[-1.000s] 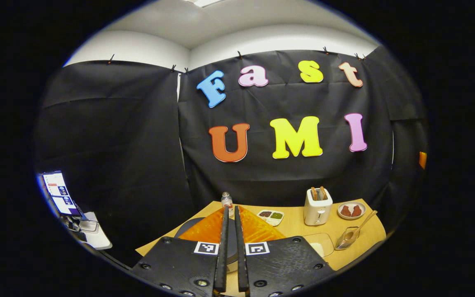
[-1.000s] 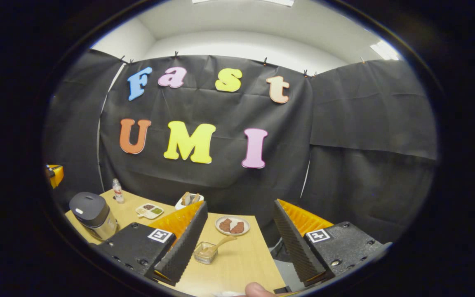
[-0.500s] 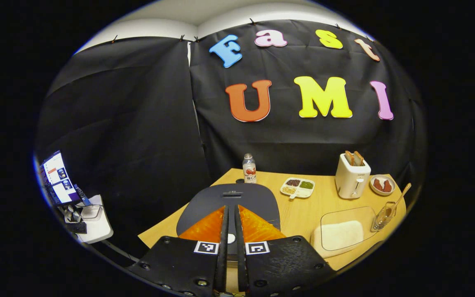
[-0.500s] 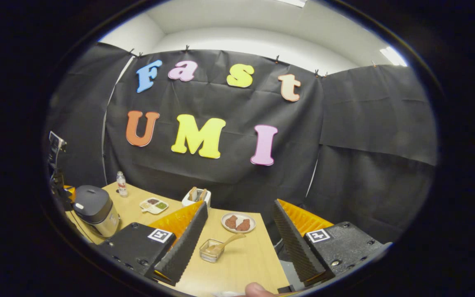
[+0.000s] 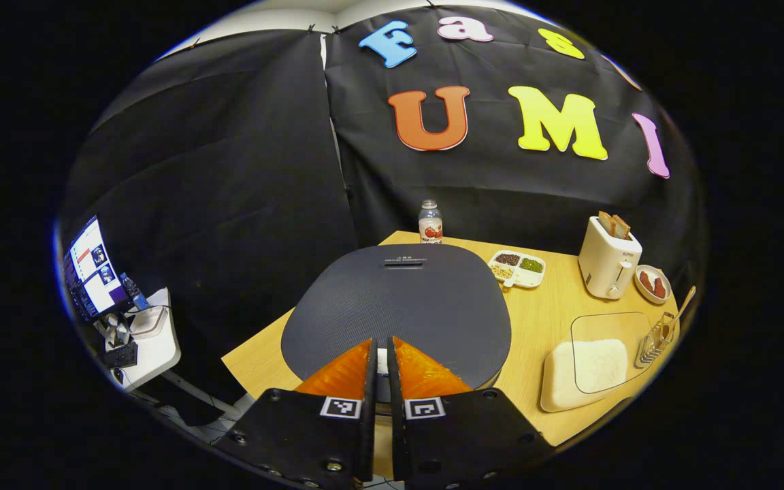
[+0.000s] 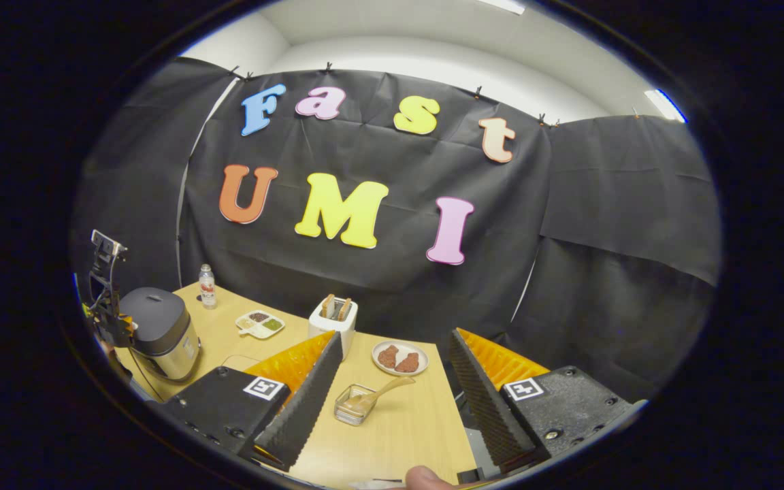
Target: Close the left gripper, press the button to open the rice cooker; take a wooden spoon from the chopstick holder with the right hand, scoop a spoonful of rice and pour it into the rice cooker, then put the wooden spoon back into the chopstick holder.
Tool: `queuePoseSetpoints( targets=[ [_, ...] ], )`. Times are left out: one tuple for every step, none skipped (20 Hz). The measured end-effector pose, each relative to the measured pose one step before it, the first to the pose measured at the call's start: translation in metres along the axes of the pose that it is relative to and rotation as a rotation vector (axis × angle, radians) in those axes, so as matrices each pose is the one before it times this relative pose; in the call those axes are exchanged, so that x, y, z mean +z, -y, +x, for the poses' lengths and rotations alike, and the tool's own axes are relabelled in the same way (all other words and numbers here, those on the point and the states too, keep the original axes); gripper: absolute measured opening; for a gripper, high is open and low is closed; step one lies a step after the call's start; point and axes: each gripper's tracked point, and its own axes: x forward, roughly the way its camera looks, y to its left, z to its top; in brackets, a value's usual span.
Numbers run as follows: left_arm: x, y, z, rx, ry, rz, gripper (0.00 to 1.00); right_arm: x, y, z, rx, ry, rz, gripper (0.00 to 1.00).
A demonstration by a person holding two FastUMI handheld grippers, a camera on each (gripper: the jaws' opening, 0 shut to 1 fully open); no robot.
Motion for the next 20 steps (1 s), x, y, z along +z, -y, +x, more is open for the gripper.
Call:
queuePoseSetpoints(
  targets=[
    [0.00158, 0.00078, 0.00048, 0.00062, 0.00080, 0.00922, 0.10, -0.00120, 0.00000, -0.00044, 0.00048, -0.00151, -0.00011, 1.00],
    [-0.00324, -0.00050, 0.00238, 0.00150, -0.01216, 0.00338, 0.09, -0.00091, 0.00068, 0.00109, -0.00237, -0.00415, -0.00164, 1.00],
    [-0.00222, 0.00012, -0.00074, 0.00355, -0.00404, 0.00395, 0.07, -0.00065, 0.00009, 0.00091, -0.00042, -0.00157, -0.00010, 1.00],
    [-0.00031, 0.00007, 0.00053, 0.00394, -0.00164, -0.00313, 0.07, -0.00020, 0.00007, 0.00081, -0.00066, -0.00199, 0.00188, 1.00],
    [-0.00087, 0.00054, -0.00105, 0.00483, -0.00074, -0.00056, 0.07, -0.00055, 0.00044, -0.00089, 0.00030, 0.00023, 0.00252, 1.00],
    [0.00010, -0.00042, 0.00108, 0.00502, -0.00169, 0.00063, 0.08, 0.00136, -0.00003, 0.00006, -0.00039, 0.00354, 0.00297, 1.00],
    [-0.00123, -0.00110, -0.00063, 0.00717, -0.00708, -0.00194, 0.08, 0.00040, 0.00060, 0.00010, -0.00340, -0.00016, -0.00123, 1.00],
    [-0.00076, -0.00012, -0.00021, 0.00396, -0.00657, 0.00107, 0.08, -0.00006, 0.00135, 0.00035, -0.00163, 0.00056, -0.00191, 1.00],
    [0.00001, 0.00046, -0.00017, 0.00362, 0.00165, -0.00111, 0.08, -0.00047, 0.00134, -0.00125, -0.00273, 0.00230, 0.00009, 1.00],
    [-0.00036, 0.00066, 0.00027, 0.00350, 0.00060, 0.00600, 0.08, 0.00013, 0.00074, -0.00006, -0.00163, 0.00039, -0.00093, 1.00],
    [0.00102, -0.00191, -0.00431, 0.01210, 0.00369, 0.01673, 0.08, -0.00110, 0.00068, 0.00044, -0.00223, -0.00164, -0.00082, 1.00],
    [-0.00053, -0.00061, 0.00470, 0.00824, 0.01042, 0.00222, 0.08, -0.00239, 0.00063, -0.00032, 0.00086, -0.00587, -0.00143, 1.00],
    [0.00013, 0.00003, -0.00126, 0.00328, 0.00777, 0.00840, 0.01, -0.00121, 0.00056, -0.00010, -0.00040, -0.00103, 0.00156, 1.00],
    [-0.00136, -0.00166, 0.00034, -0.00170, -0.00888, -0.00874, 0.00, -0.00013, -0.00007, 0.00046, 0.00034, -0.00663, -0.00124, 1.00],
    [-0.00105, -0.00032, 0.00133, -0.01143, -0.01791, -0.01200, 0.00, -0.00119, 0.00016, -0.00029, 0.00144, -0.00242, 0.00088, 1.00],
    [-0.00015, 0.00043, -0.00026, -0.01454, -0.00336, -0.03383, 0.00, -0.00014, -0.00090, -0.00020, 0.00112, -0.00058, 0.00003, 1.00],
    [-0.00173, 0.00186, 0.00070, -0.01639, -0.02186, -0.03339, 0.01, 0.00043, 0.00014, -0.00038, -0.00203, 0.00168, -0.00106, 1.00],
    [0.00132, -0.00077, -0.00075, -0.01702, -0.00140, -0.02395, 0.01, -0.00066, -0.00055, -0.00004, 0.00236, 0.00096, -0.00195, 1.00],
    [0.00039, 0.00019, -0.00174, -0.00838, -0.00084, -0.00604, 0.00, 0.00025, -0.00177, 0.00001, 0.00316, -0.00180, -0.00011, 1.00],
    [-0.00231, -0.00061, -0.00017, 0.00035, -0.00878, 0.01100, 0.01, -0.00053, -0.00258, 0.00011, 0.00376, -0.00146, -0.00193, 1.00]
  ],
)
